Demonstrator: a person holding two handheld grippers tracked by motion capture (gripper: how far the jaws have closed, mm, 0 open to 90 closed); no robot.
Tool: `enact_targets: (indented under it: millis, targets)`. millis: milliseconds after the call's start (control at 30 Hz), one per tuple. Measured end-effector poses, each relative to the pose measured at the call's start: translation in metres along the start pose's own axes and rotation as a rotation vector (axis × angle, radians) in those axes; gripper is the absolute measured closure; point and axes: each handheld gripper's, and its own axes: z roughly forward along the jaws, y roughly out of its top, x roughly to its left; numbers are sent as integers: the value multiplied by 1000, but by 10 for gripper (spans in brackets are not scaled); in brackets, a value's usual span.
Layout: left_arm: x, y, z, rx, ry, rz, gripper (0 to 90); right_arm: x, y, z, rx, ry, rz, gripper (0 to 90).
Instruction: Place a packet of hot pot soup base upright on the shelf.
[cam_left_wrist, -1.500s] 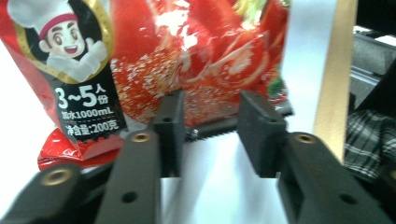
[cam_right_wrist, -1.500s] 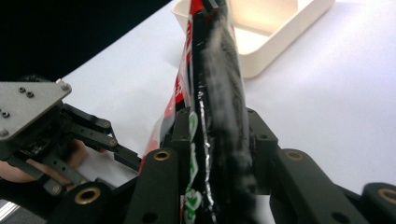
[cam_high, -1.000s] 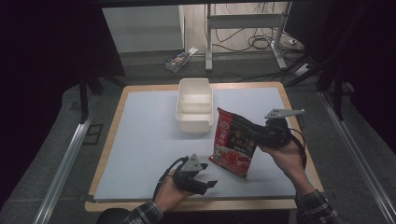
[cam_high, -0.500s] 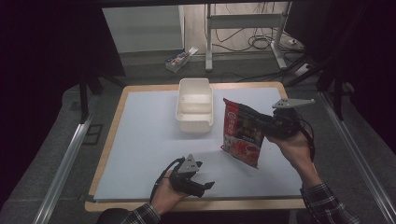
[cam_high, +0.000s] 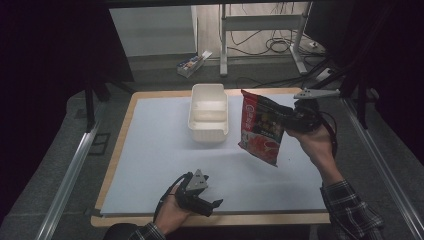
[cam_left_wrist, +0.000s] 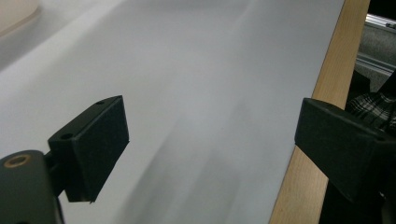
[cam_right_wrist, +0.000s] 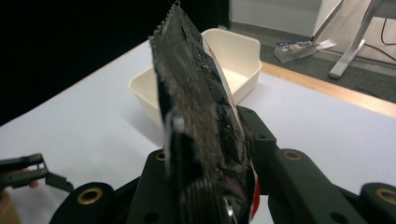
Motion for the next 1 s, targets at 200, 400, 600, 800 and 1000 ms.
enact_targets:
  millis: [200, 400, 600, 800, 1000]
  targets:
    - [-1, -3, -5, 3, 11, -5, 79, -2, 14, 5, -22, 5, 7, 713]
    - [-1, -8, -10, 5, 19, -12, 67, -2, 33, 14, -37, 4, 7, 713]
    - [-2, -11, -12, 11, 22, -15, 51, -3, 46, 24, -43, -6, 2, 713]
    - [-3, -14, -17, 9, 38, -27, 35, -3, 61, 37, -58, -13, -5, 713]
    - [-1, -17, -23, -1, 45, -44, 35, 0, 70, 51, -52, -10, -15, 712]
